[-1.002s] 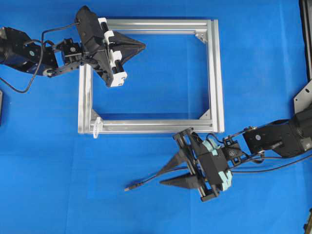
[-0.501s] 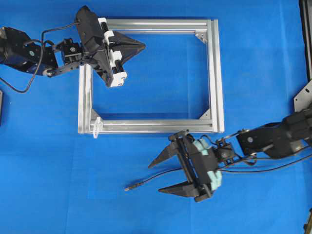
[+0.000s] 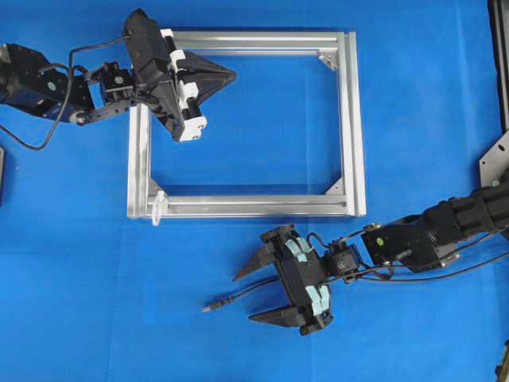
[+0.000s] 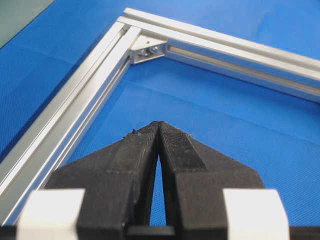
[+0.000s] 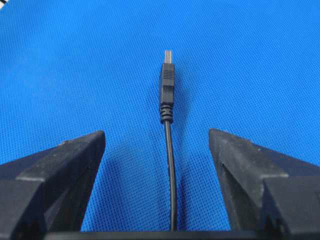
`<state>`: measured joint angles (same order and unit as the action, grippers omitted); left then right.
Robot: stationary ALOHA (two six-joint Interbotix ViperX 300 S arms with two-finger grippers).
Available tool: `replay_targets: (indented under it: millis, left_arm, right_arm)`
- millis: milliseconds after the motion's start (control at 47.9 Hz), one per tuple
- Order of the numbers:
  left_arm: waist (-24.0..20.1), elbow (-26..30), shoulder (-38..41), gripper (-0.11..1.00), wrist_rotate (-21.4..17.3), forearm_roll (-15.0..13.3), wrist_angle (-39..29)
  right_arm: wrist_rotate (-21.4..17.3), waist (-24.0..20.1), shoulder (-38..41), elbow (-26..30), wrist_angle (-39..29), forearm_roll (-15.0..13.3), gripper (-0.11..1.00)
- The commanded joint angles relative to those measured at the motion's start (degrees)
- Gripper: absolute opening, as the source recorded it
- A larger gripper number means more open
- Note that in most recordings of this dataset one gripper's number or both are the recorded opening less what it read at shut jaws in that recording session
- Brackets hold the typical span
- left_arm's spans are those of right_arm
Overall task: Insert the wire through the string loop located on the left side.
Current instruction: 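Lower the open right gripper onto the black USB cable and close it, then lift the cable with the right gripper, plug end pointing left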
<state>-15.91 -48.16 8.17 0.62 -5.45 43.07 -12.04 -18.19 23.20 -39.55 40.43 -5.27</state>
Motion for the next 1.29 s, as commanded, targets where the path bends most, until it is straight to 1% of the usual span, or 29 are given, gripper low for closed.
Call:
replay_targets:
  millis: [0, 63, 146, 355, 397, 438, 814, 1002, 1127, 1273]
  left_arm:
    - [-0.09, 0.44, -1.58, 0.00, 0.09, 0.09, 0.26]
    - [-0.18, 0.44, -1.58, 0.00, 0.09, 0.09, 0.26]
    - [-0.09, 0.44, -1.58, 0.00, 0.09, 0.09, 0.26]
    - [-0.09, 0.44, -1.49, 0.00, 0.09, 0.09, 0.26]
    - [-0.18, 0.44, -1.49, 0.00, 0.09, 0.09, 0.26]
    - [-0.18, 0.44, -1.49, 0.00, 0.09, 0.09, 0.26]
    - [-0.18, 0.44, -1.58, 0.00, 0.09, 0.09, -0.09]
    - [-0.18, 0.44, -1.49, 0.00, 0.09, 0.09, -0.09]
    - [-0.09, 0.44, -1.58, 0.00, 0.09, 0.09, -0.09]
    - [-0.18, 0.44, -1.58, 0.00, 0.09, 0.18, -0.09]
  right_arm:
    - [-0.09, -0.26, -0.97, 0.88, 0.53, 0.26, 0.79]
    - [-0.09, -0.26, -0.97, 0.79, 0.44, 0.35, 0.74]
    - [-0.09, -0.26, -0.97, 0.79, 0.35, 0.26, 0.63]
    - [0.00, 0.09, -0.97, 0.44, 0.09, 0.35, 0.11]
    - [0.09, 0.18, -0.97, 0.44, -0.09, 0.09, 0.04]
    - [0.09, 0.09, -0.97, 0.44, -0.26, 0.09, 0.01]
    - [0.09, 0.26, -1.14, 0.44, -0.53, 0.09, 0.00]
    - [0.09, 0.35, -2.81, 0.09, -0.70, 0.18, 0.00]
    - [0.09, 0.62, -5.10, 0.00, -2.20, 0.26, 0.00]
    - [0.18, 0.97, -8.88, 0.09, -6.50, 0.26, 0.00]
